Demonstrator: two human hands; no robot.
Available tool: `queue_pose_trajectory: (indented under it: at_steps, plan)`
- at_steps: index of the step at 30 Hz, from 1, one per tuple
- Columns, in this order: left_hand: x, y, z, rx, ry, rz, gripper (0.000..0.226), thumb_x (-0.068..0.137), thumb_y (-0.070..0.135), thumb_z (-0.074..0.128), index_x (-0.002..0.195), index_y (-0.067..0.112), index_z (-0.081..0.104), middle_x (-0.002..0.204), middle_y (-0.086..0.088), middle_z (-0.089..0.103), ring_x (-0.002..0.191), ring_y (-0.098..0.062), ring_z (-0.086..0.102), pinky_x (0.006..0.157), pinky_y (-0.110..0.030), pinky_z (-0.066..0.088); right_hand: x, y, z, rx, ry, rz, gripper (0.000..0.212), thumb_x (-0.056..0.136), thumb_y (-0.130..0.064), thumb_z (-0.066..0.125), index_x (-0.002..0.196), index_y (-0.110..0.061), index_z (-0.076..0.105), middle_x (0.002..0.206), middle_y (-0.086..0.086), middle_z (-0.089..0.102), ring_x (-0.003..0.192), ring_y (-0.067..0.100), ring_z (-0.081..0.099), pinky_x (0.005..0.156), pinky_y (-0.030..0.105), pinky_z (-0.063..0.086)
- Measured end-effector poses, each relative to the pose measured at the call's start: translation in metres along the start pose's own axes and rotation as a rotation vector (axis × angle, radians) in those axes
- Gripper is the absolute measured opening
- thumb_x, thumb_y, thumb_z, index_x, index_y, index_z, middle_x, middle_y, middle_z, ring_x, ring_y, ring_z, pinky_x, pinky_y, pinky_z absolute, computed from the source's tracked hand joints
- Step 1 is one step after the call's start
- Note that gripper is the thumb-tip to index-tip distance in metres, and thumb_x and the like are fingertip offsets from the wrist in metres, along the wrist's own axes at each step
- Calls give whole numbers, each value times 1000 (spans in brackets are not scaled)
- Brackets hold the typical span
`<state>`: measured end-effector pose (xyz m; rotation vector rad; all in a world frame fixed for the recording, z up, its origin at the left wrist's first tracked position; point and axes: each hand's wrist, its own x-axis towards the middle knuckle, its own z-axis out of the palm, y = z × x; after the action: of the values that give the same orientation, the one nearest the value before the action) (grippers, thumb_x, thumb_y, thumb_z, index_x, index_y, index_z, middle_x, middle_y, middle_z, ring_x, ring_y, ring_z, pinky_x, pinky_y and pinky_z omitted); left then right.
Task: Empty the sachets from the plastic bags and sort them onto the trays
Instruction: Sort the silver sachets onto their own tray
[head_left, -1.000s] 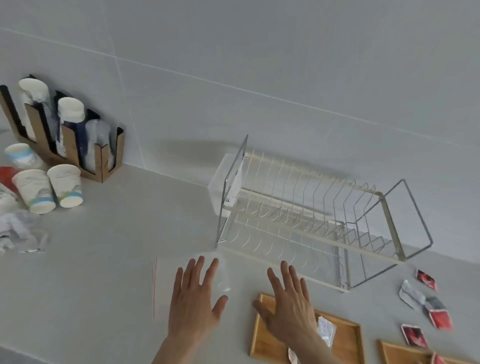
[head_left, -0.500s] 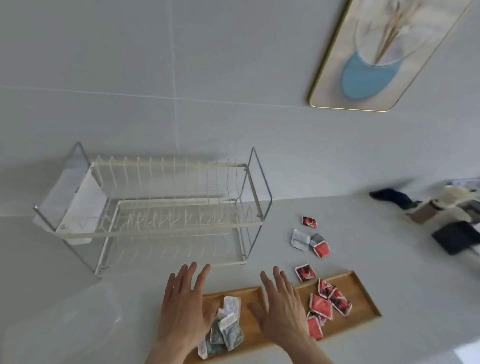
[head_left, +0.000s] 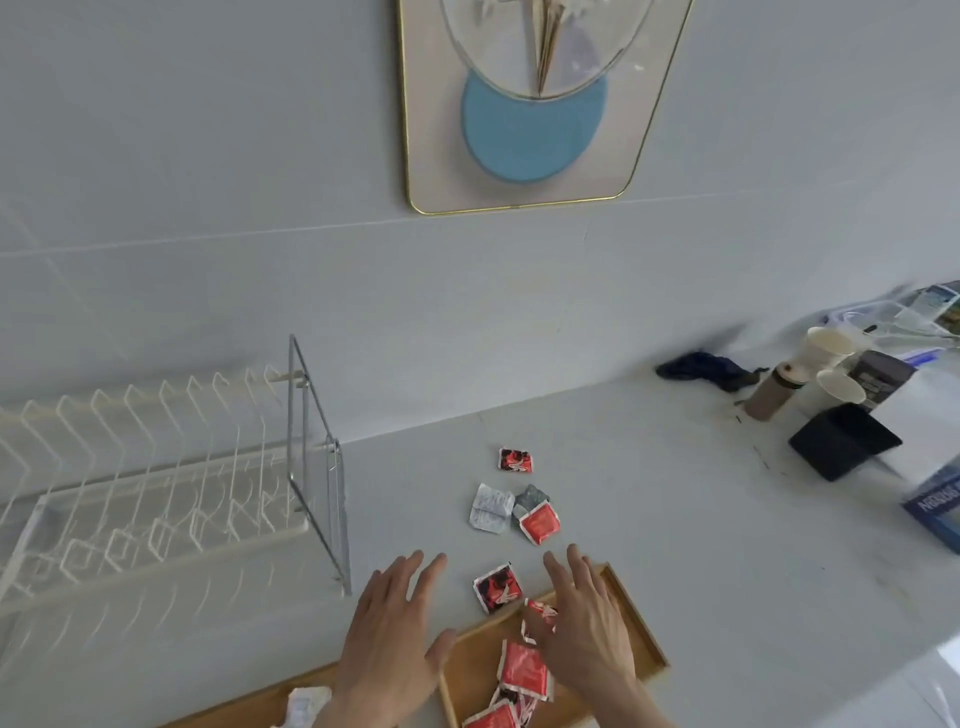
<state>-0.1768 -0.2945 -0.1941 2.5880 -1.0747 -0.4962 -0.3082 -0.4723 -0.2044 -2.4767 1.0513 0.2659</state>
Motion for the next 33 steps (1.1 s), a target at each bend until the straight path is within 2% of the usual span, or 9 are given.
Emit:
queue_pose_trajectory:
  at_steps: [6, 14, 19, 21, 25, 27, 29, 31, 33]
  plan:
    - [61, 37, 9, 16, -28, -16, 74, 96, 48, 49, 155, 38, 6, 166, 8, 12, 153, -18, 11, 126, -38, 10, 62, 38, -21, 46, -34, -8, 65, 100, -48, 49, 157, -29, 26, 170, 3, 13, 156, 25, 17, 125, 38, 23]
    - [147, 55, 25, 116, -41, 63, 70, 98, 31, 53, 156, 32, 14, 164, 8, 21, 152, -16, 17, 125, -35, 11, 143, 33, -42, 75, -2, -146, 38, 104, -29, 50, 141, -28, 55, 150, -6, 51, 135, 22, 50, 108, 35, 44]
    - [174, 53, 38, 196, -99, 138, 69, 96, 18, 55, 154, 34, 22, 163, 8, 26, 152, -17, 19, 124, -35, 10, 176, 20, -34, 71, -34, -228, 35, 104, -21, 50, 137, -26, 61, 147, -6, 57, 135, 22, 50, 102, 37, 48]
    - [179, 50, 43, 211, -131, 117, 71, 94, 18, 61, 152, 36, 25, 161, 9, 30, 150, -17, 26, 123, -36, 18, 184, 19, -28, 53, -67, -250, 35, 104, -21, 50, 137, -25, 60, 146, -6, 58, 133, 23, 51, 101, 38, 50]
    - [179, 42, 50, 241, -153, 52, 70, 82, 23, 76, 143, 35, 43, 144, 10, 51, 129, -19, 50, 104, -38, 45, 190, 23, -13, 12, -63, -250, 40, 99, -15, 57, 138, -25, 58, 135, -6, 62, 120, 23, 53, 90, 38, 55]
    - [176, 37, 53, 255, -141, 16, 63, 81, 27, 77, 137, 34, 48, 132, 11, 57, 117, -19, 56, 95, -35, 50, 191, 25, -7, 12, -50, -238, 44, 95, -12, 62, 136, -25, 59, 127, -4, 61, 115, 23, 54, 85, 38, 56]
    - [173, 33, 55, 268, -117, -25, 59, 75, 22, 83, 126, 34, 55, 117, 12, 63, 103, -17, 61, 85, -32, 53, 192, 26, -4, 39, -49, -222, 42, 93, -12, 64, 134, -25, 61, 122, -3, 59, 113, 22, 54, 84, 37, 56]
    - [172, 32, 58, 274, -78, -51, 62, 66, 18, 88, 117, 33, 58, 105, 11, 67, 90, -16, 65, 75, -30, 56, 193, 28, -5, 86, -39, -189, 35, 92, -14, 65, 126, -24, 64, 117, -3, 59, 111, 20, 55, 82, 37, 56]
    - [172, 34, 60, 243, -45, -68, 58, 71, 18, 85, 118, 32, 54, 103, 10, 69, 87, -17, 65, 72, -30, 57, 193, 31, -6, 131, -9, -163, 24, 92, -16, 66, 115, -21, 68, 110, -3, 60, 107, 21, 57, 78, 36, 55]
